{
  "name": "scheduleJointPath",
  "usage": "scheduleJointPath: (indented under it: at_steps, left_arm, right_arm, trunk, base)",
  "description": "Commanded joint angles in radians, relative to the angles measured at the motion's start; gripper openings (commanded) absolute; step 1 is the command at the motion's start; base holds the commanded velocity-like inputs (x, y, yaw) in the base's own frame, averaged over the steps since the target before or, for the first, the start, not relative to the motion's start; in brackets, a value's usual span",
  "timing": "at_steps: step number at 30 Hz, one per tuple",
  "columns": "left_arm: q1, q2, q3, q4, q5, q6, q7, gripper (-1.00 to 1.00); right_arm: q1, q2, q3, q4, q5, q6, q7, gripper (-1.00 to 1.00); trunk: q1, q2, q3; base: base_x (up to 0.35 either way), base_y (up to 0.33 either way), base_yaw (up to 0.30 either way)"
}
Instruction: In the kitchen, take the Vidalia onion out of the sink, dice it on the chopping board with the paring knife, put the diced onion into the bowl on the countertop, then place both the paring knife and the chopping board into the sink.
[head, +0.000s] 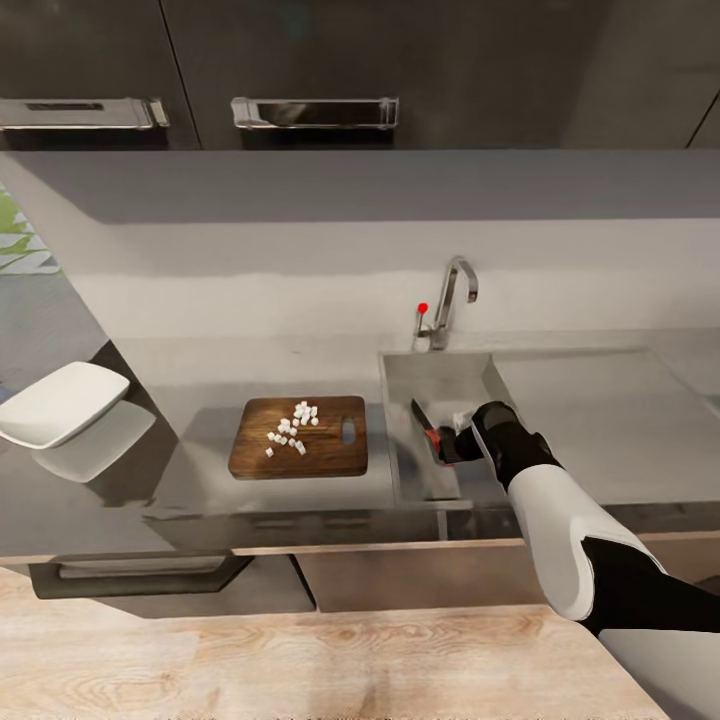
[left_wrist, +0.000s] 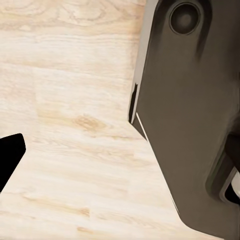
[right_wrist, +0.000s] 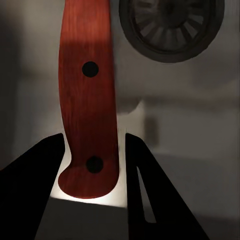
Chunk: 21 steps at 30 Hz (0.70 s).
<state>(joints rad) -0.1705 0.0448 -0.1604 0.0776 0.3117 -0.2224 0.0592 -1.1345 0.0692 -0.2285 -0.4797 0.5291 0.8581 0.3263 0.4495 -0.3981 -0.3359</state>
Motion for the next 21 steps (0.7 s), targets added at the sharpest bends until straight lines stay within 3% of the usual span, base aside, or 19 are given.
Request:
scheduleJointPath:
  at_steps: [1,8,9,21]
  left_arm:
    - [-0.001,0.000,-0.008,0.004,0.006,-0.006,0.001,1.00]
    - [-0.001,-0.002,-0.010,0.004,0.006,-0.006,0.002,1.00]
    - [-0.001,-0.002,-0.010,0.004,0.006,-0.006,0.001,1.00]
    - [-0.001,-0.003,-0.009,0.004,0.006,-0.006,0.005,1.00]
  right_arm:
    - [-0.001,0.001,-0.008,-0.001,0.008,0.003,0.005,-1.00]
    - [-0.001,0.001,-0.008,0.000,0.004,0.002,0.002,-1.00]
    - [-0.001,0.001,-0.008,0.000,-0.002,0.001,0.002,1.00]
    - [-0.001,0.001,-0.008,0.005,-0.028,-0.001,0.003,1.00]
  trunk:
    - [0.000,-0.002,-0.003]
    - [0.000,-0.002,-0.011]
    - [0.000,-0.002,-0.011]
    - [0.000,-0.002,-0.012]
  base:
    - [0.000,0.000,0.000]
    - [0.000,0.000,0.000]
    - [0.000,0.000,0.000]
    - [0.000,0.000,0.000]
